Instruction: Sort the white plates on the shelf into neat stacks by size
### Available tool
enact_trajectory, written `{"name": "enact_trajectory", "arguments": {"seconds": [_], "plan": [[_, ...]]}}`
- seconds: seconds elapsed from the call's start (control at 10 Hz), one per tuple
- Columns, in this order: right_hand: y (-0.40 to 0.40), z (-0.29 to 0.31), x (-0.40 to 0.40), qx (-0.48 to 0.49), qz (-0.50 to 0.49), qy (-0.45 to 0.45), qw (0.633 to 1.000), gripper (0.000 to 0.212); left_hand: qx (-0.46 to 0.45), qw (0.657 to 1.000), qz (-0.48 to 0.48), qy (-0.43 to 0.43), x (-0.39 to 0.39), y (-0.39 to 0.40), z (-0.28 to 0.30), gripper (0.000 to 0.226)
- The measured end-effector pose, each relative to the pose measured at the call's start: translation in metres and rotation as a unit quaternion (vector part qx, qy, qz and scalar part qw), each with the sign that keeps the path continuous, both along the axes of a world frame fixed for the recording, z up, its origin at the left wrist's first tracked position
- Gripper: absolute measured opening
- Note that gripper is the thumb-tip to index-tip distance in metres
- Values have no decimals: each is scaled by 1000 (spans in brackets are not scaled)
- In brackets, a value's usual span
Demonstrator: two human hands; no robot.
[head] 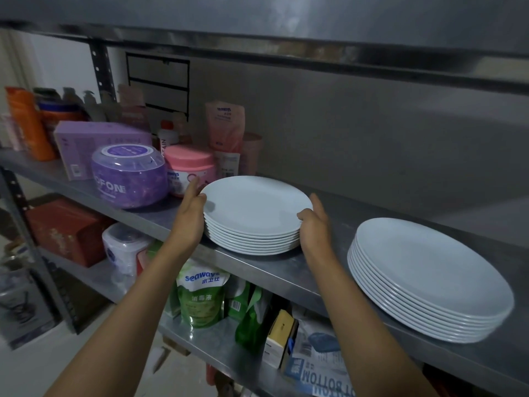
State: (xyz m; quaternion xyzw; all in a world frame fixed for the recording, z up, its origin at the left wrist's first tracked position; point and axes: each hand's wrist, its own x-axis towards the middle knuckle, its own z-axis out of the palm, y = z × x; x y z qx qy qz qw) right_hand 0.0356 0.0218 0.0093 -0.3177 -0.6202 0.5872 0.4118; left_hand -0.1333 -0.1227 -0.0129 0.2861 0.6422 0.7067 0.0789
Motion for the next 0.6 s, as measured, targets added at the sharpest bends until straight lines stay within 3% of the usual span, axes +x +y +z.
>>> {"name": "enact_trajectory", "arguments": {"seconds": [0.4, 0.6], "plan": [[-12, 7, 8, 18, 17, 6, 1000, 53, -61, 997, 5, 44, 11, -10, 10, 48], [-33, 15, 27, 151, 17, -5, 988, 53, -139, 957, 34, 251, 61, -19, 34, 54]]}}
